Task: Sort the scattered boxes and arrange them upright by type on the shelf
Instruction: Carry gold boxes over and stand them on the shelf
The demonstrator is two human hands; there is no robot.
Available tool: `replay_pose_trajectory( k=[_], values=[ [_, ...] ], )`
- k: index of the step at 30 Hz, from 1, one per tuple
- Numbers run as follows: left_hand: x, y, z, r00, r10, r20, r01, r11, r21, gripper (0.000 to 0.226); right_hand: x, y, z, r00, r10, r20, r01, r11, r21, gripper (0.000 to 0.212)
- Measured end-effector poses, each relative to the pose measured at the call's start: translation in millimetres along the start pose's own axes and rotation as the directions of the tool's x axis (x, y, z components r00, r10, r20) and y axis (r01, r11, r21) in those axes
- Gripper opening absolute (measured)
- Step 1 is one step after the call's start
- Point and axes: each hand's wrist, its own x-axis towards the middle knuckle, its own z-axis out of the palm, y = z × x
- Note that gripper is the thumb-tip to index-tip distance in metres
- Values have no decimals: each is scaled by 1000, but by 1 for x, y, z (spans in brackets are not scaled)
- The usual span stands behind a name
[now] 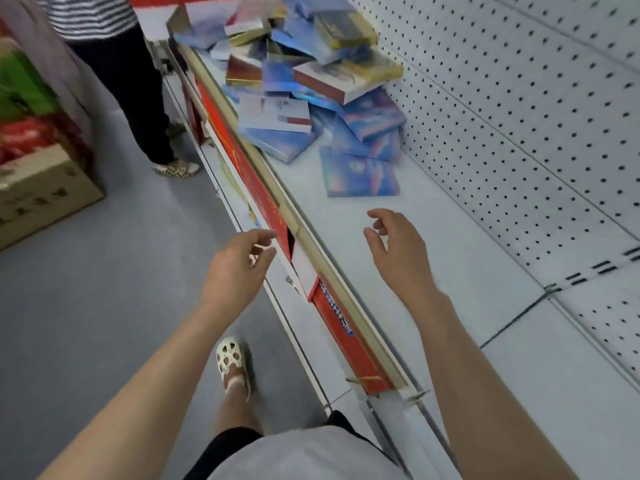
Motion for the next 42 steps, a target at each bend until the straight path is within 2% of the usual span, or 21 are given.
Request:
replay_pose_trajectory(
  k=[11, 15, 17, 21, 25, 28, 30, 33, 36, 37, 39, 42],
  values=[
    [235, -34, -72, 961, 210, 179, -227, 970, 82, 24, 248, -58, 48, 976, 104, -190, -123, 988, -93, 28],
    [309, -31, -85, 942, 252, 221, -279, 955, 100, 26, 323, -63, 57, 946, 218, -238, -245, 966, -88, 32],
    [344, -23, -85, 929, 285, 235, -318, 941, 114, 26, 358, -57, 57, 909, 295, -295, -341, 932, -118, 34],
    [410, -2, -78, 885, 384, 264, -429, 893, 137, 26, 409, -33, 55, 771, 509, -382, -590, 797, -129, 48],
    [461, 33, -68, 822, 500, 273, -548, 824, 143, 29, 424, -21, 53, 703, 606, -373, -682, 723, -111, 60],
    [497, 52, -50, 738, 612, 283, -667, 727, 164, 31, 427, -16, 55, 618, 714, -329, -726, 679, 111, 66],
    [519, 63, -35, 694, 656, 298, -713, 684, 153, 35, 424, -15, 56, 550, 770, -322, -731, 631, 260, 78],
    [543, 80, -12, 575, 746, 336, -817, 549, 177, 39, 414, -19, 56, 503, 802, -323, -718, 596, 361, 93],
    [558, 86, 5, 454, 789, 414, -890, 377, 258, 43, 397, -20, 64, 481, 814, -326, -693, 580, 428, 68],
    [560, 87, 5, 439, 779, 447, -897, 357, 260, 48, 391, -23, 68, 470, 819, -328, -666, 573, 477, 61],
    [561, 84, 3, 421, 775, 471, -906, 333, 261, 52, 380, -25, 75, 435, 829, -352, -613, 559, 559, 59],
    [557, 74, -2, 423, 784, 455, -906, 349, 241, 47, 375, -38, 83, 373, 816, -442, -554, 578, 599, 54]
  ],
)
